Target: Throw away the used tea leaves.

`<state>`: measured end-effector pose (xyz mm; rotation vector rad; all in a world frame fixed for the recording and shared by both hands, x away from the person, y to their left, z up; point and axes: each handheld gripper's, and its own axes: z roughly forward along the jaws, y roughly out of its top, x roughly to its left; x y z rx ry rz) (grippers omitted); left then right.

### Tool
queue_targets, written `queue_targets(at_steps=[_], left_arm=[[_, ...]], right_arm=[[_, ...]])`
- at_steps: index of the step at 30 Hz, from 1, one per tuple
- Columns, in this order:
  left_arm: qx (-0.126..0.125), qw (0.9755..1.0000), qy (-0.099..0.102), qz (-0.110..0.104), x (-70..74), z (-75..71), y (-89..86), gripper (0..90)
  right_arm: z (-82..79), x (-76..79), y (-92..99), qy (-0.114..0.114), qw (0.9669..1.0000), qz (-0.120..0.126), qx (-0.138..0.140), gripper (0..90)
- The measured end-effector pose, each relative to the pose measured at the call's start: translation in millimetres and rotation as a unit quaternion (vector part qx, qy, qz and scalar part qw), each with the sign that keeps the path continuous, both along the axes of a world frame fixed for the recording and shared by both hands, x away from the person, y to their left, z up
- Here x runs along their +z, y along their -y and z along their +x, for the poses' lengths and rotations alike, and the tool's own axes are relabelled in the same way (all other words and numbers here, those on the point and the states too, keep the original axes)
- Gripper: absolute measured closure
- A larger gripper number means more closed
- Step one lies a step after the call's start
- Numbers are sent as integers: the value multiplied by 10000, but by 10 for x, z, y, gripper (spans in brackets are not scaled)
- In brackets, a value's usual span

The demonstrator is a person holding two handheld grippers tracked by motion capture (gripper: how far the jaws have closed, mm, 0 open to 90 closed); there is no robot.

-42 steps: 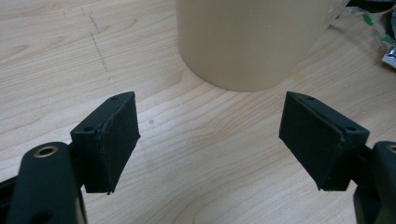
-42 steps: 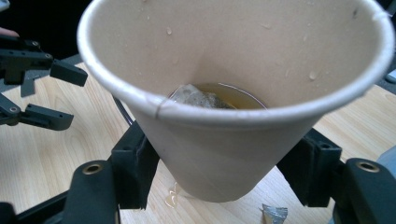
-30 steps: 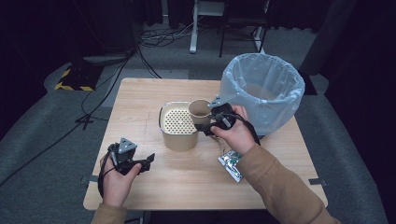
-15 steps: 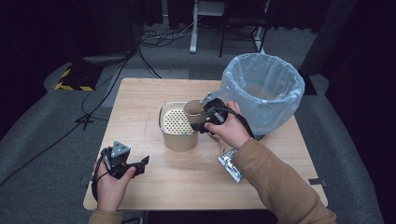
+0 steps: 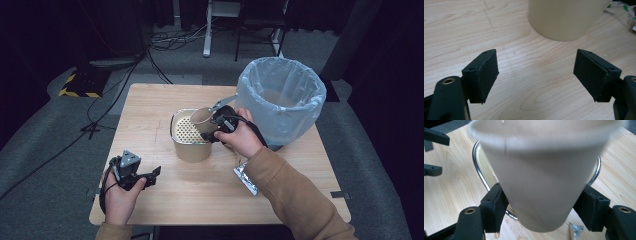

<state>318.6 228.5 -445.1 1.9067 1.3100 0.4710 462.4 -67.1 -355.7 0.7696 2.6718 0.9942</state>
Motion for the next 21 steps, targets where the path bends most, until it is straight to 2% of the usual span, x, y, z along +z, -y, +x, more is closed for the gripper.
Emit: queue_targets(at_steps=[7,9,10,13,14,17,20,21], left_arm=[[6,10000,15,14,6,4,-7,202],[19,10000,13,-30,5,2,-10,203],[30,10000,15,-20,5,1,-12,202],[19,10000,12,-12,6,-3,-19,202],[22,10000,18,-18,8,-7,-27,203],[54,10000,38,-13,11,-12,-34,203],[39,10000,25,-9,10,-12,-28,203],[32,10000,24,-18,10,-12,-24,203]], right_arm=[[40,-82,-33,88,9999,52,-53,330],[27,-82,-31,-4,9998,82,-160,330],[38,-88,-23,66,9999,87,-90,329],[32,-89,-22,31,9999,121,-112,307],[29,-100,-5,107,9998,167,-61,294],[11,-121,13,151,9995,285,-57,295],[-1,-150,4,242,9992,329,-25,309],[-6,-149,0,289,9993,251,-20,336]])
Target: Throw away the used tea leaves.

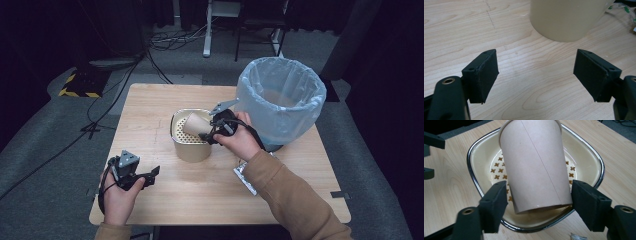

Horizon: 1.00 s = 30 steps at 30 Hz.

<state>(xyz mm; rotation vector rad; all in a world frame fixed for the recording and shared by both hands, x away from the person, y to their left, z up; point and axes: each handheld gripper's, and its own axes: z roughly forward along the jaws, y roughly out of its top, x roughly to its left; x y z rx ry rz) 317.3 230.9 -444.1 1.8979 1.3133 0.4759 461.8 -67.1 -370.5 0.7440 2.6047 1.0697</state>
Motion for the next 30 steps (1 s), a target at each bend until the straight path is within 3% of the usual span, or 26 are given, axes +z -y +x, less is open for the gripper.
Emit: queue_targets(at_steps=[2,9,10,12,16,21,22,25,26,30], left_arm=[[4,10000,2,-2,2,-2,5,202],[-7,10000,-5,12,-4,7,-3,203],[-2,10000,-3,30,-4,8,1,203],[-5,10000,-2,2,-2,7,8,203],[-1,10000,7,-15,9,2,-1,202],[10,10000,22,-6,16,-2,-17,203],[17,10000,11,-18,12,-4,-19,203],[25,10000,20,-18,10,-6,-22,203],[28,10000,20,-20,10,-7,-25,203],[24,10000,18,-23,10,-6,-27,203]], right_arm=[[-13,19,-1,-5,10000,-36,-24,367],[-11,128,64,141,9997,183,9,448],[-6,139,69,171,9997,183,43,445],[-18,128,54,170,9998,77,-52,333],[-22,13,-11,163,9998,-62,-76,277],[-10,-60,-49,218,9998,3,-45,297],[-20,-59,-66,177,9998,-103,-13,339],[-35,-34,-62,163,9998,-134,-74,354],[-25,-22,-45,262,9996,-127,1,361],[-42,88,-7,301,9995,64,4,371]])
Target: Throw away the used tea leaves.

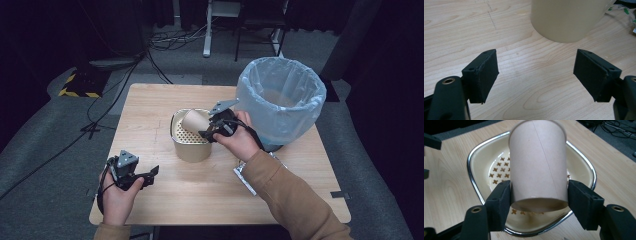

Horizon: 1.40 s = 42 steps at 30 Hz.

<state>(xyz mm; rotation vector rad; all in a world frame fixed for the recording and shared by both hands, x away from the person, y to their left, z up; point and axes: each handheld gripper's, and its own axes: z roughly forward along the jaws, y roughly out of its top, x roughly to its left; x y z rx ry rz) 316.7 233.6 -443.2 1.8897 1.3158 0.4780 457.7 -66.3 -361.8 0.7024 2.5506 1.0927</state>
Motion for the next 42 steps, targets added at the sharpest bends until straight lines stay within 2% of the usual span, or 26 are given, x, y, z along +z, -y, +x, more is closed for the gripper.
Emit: queue_targets(at_steps=[2,12,18,22,25,30,33,39,42], left_arm=[[4,10000,3,15,-2,4,9,203],[-27,10000,-27,11,-15,15,18,203],[-34,10000,-46,1,-23,15,20,203],[-19,10000,-30,22,-16,13,9,203],[-21,10000,-24,4,-21,15,4,203],[-12,10000,-35,-22,-20,19,-5,203],[-14,10000,-48,-16,-25,35,-12,203],[-64,10000,-50,-2,-28,45,14,203],[-67,10000,-34,4,-22,61,25,203]], right_arm=[[-2,56,13,91,9999,27,62,371],[-24,274,58,190,9995,260,77,372],[-15,397,7,272,9990,343,132,373],[14,413,-24,233,9991,313,145,373],[100,419,-91,112,9995,289,89,373],[168,351,-160,33,9997,221,48,374],[177,357,-167,74,9997,240,76,374],[117,541,-112,371,9974,614,18,374],[86,596,-103,497,9962,709,19,374]])
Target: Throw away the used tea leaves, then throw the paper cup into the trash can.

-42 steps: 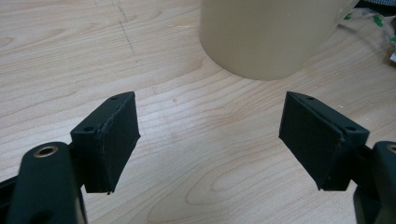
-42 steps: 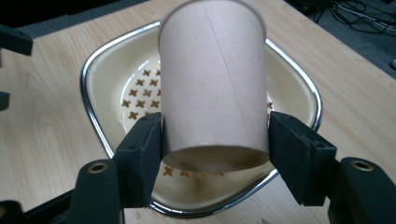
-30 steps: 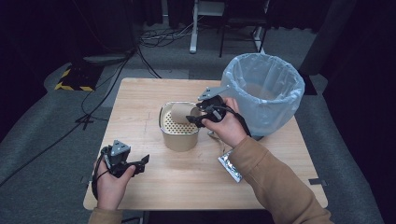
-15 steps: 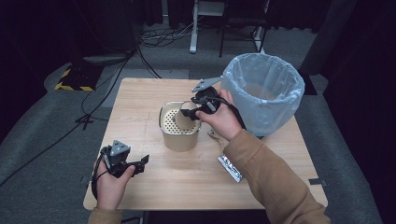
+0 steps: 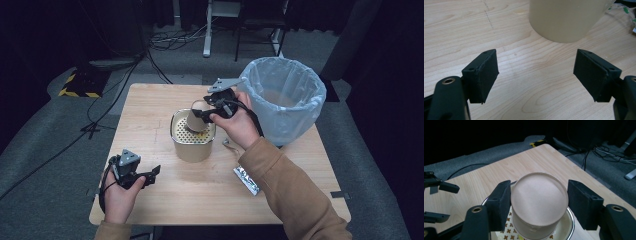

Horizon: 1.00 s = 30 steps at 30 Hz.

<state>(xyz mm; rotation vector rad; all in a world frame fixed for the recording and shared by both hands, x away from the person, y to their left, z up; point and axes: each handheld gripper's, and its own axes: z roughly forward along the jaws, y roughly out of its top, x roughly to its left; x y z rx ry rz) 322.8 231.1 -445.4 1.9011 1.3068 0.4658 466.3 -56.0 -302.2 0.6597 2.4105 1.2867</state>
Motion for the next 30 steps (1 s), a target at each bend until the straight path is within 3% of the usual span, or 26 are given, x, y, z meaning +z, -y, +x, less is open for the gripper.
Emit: queue_targets(at_steps=[7,15,18,21,22,24,25,27,30], left_arm=[[-32,10000,-12,-14,-1,2,12,202],[-20,10000,9,9,2,-10,9,203],[-21,10000,-18,9,-5,-18,3,203],[20,10000,-16,-16,-10,-35,-3,204],[1,10000,-25,23,-9,-36,-9,204],[-1,10000,-32,-2,-9,-43,-2,204],[-4,10000,-28,8,-8,-44,-3,204],[-1,10000,-38,2,-10,-40,-4,204],[-5,10000,-31,-1,-13,-31,-3,203]], right_arm=[[3,-69,-21,-52,10000,-39,10,374],[-43,26,-2,155,9996,220,29,375],[-18,-19,-27,160,9999,17,43,374],[-2,1,0,85,9994,348,-13,375],[5,-35,-32,117,9999,113,15,375],[1,-49,-36,157,9999,69,-9,375],[-5,-47,-38,106,9998,169,-36,375],[-6,-46,-58,205,9998,78,30,375],[-8,-13,-34,121,9995,293,6,375]])
